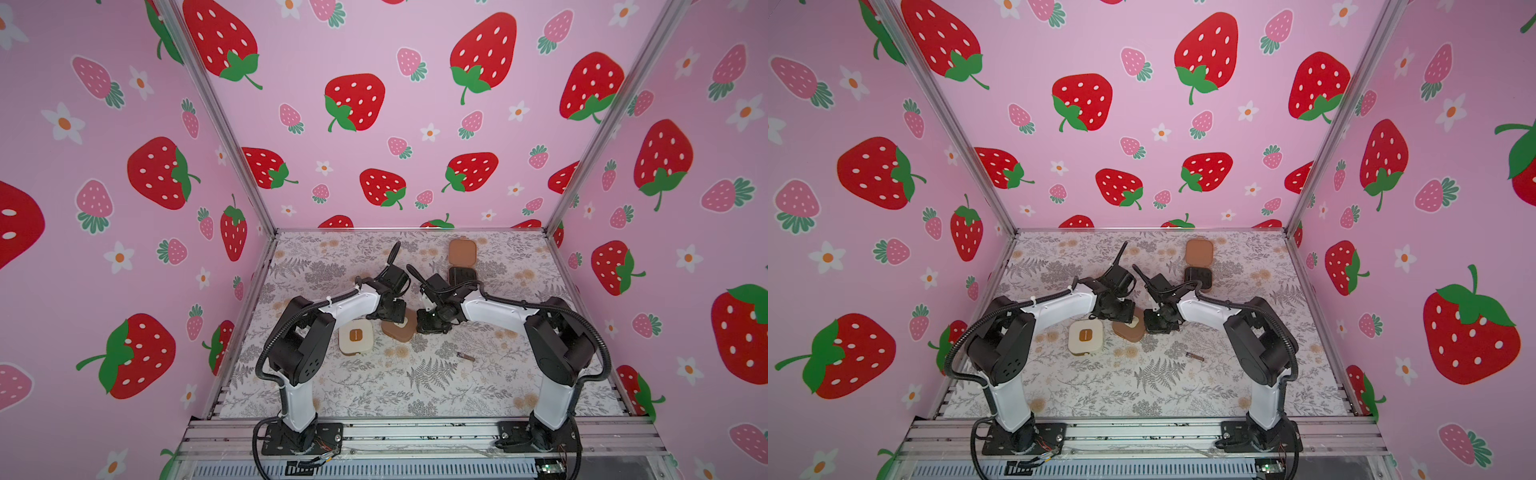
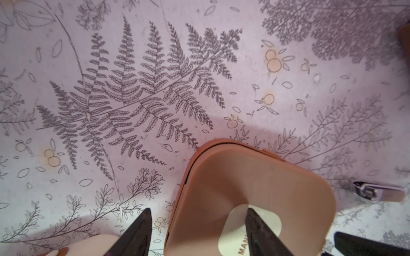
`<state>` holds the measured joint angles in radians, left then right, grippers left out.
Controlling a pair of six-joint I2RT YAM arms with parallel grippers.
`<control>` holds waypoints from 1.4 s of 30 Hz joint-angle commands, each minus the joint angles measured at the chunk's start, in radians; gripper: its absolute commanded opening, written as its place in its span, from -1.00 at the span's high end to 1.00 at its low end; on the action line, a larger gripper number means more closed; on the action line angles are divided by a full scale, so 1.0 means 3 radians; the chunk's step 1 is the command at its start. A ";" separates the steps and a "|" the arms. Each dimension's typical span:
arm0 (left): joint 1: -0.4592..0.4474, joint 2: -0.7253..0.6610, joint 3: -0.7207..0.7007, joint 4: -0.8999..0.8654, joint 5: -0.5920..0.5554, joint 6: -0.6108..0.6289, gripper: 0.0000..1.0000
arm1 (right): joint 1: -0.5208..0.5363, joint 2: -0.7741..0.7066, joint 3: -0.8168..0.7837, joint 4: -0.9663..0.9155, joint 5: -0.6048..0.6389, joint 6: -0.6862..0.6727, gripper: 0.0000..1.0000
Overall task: Organize nail clipper sets
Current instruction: Close the storage box at the center of the board.
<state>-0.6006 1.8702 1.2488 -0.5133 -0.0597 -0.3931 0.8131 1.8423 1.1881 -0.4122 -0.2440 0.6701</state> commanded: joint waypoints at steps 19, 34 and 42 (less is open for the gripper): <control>-0.0013 0.0089 -0.0277 -0.0168 0.0071 -0.0030 -0.33 | 0.0076 0.0178 -0.0178 0.0410 -0.0108 0.0483 0.61; -0.0017 0.0145 -0.0495 0.0002 0.0305 -0.0186 -0.31 | 0.0153 0.0341 -0.0754 0.1078 -0.0140 0.0998 0.48; -0.0013 0.0110 -0.0633 0.0075 0.0352 -0.0265 -0.30 | 0.0198 0.0480 -0.0906 0.1465 -0.0309 0.1257 0.43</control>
<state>-0.5808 1.8229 1.1339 -0.3759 -0.0219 -0.4511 0.8219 1.8580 0.9829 0.0475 -0.3298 1.0008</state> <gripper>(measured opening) 0.651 0.284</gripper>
